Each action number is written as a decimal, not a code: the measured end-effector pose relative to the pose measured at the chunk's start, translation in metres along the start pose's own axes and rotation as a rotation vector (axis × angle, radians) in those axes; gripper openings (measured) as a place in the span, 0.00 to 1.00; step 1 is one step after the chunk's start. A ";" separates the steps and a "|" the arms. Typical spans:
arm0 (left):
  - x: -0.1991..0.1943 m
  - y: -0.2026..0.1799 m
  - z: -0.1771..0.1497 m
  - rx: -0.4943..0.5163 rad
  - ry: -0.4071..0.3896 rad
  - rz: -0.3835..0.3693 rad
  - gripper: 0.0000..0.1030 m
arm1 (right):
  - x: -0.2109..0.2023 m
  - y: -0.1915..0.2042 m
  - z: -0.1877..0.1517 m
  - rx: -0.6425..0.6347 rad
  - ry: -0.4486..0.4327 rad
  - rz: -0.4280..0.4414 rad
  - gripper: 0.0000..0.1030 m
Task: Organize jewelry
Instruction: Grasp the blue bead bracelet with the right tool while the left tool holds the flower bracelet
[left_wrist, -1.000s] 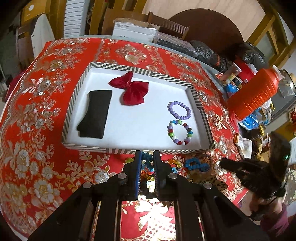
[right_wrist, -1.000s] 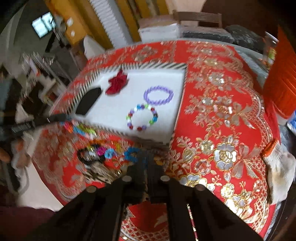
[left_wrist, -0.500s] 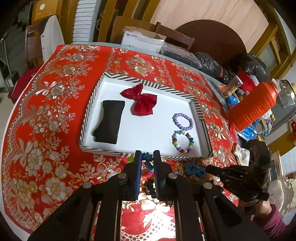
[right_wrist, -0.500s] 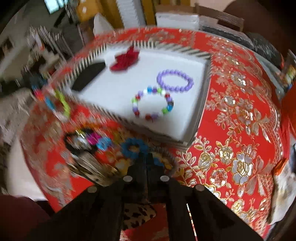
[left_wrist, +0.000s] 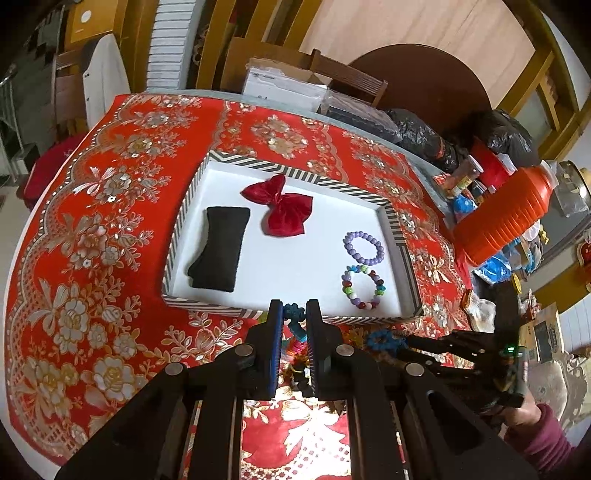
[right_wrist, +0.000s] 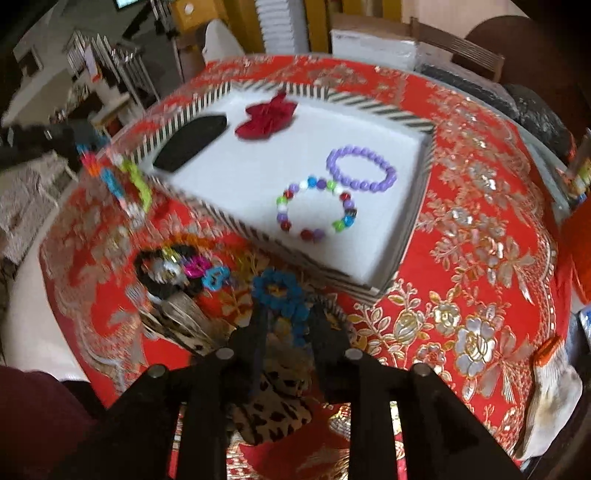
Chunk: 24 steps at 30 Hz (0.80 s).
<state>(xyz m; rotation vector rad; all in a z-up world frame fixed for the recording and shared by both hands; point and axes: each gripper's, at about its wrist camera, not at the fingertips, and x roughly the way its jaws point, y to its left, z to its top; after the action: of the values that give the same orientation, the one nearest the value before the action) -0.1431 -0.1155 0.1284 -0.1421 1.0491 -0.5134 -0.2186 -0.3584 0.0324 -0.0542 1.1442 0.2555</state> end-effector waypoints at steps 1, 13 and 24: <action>0.000 0.002 0.000 -0.004 0.001 0.002 0.00 | 0.004 -0.001 -0.001 -0.005 0.010 -0.006 0.23; -0.007 0.006 0.007 -0.007 -0.019 0.012 0.00 | -0.031 -0.012 0.006 0.071 -0.097 0.091 0.00; -0.006 0.010 0.006 -0.011 -0.011 0.017 0.00 | 0.009 0.012 0.007 -0.148 0.019 -0.014 0.13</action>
<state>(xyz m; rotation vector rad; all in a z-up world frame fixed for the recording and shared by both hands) -0.1373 -0.1044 0.1329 -0.1460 1.0416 -0.4913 -0.2112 -0.3435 0.0280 -0.1954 1.1420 0.3279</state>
